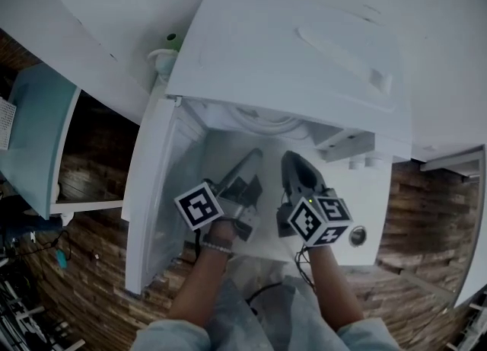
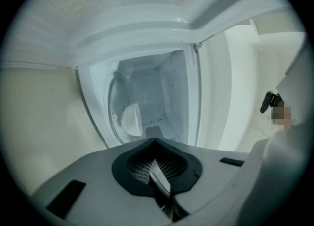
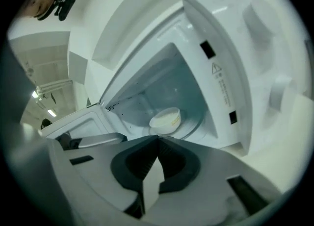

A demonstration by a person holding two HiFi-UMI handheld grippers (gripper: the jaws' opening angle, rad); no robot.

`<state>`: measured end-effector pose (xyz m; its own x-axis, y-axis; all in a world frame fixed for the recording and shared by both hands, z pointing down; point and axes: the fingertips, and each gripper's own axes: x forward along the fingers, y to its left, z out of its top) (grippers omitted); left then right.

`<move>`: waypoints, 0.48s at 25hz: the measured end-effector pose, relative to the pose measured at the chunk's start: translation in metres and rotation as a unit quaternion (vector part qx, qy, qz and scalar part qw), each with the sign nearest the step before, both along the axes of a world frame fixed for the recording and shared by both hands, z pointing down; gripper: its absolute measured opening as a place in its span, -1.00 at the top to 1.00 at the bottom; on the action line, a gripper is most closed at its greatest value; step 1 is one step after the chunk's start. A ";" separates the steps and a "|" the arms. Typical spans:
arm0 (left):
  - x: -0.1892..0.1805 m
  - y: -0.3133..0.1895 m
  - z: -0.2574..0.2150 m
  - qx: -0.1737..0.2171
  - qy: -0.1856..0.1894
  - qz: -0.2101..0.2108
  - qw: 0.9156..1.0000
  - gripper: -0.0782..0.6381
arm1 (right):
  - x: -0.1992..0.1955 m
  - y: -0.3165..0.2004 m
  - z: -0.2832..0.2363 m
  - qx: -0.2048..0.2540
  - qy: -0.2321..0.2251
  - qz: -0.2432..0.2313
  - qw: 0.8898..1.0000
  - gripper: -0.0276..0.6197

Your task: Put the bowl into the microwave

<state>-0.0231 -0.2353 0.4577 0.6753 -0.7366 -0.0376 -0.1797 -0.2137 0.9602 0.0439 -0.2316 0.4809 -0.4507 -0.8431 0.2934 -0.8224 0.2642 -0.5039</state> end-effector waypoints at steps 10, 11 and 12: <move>0.020 0.071 -0.055 0.125 -0.139 0.082 0.979 0.79 | -0.002 0.063 -0.069 0.077 0.012 0.006 0.997 0.93; 0.020 0.077 -0.060 0.138 -0.152 0.082 0.975 0.79 | -0.004 0.070 -0.077 0.082 0.003 0.000 0.997 0.93; 0.019 0.085 -0.067 0.149 -0.162 0.082 0.972 0.78 | -0.005 0.079 -0.083 0.086 -0.006 -0.004 0.996 0.93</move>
<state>-0.0038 -0.1506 0.3911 0.7951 -0.6064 0.0015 -0.4026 -0.5259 0.7492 0.0386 -0.1530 0.3974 -0.4602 -0.8769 0.1387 -0.8139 0.3543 -0.4606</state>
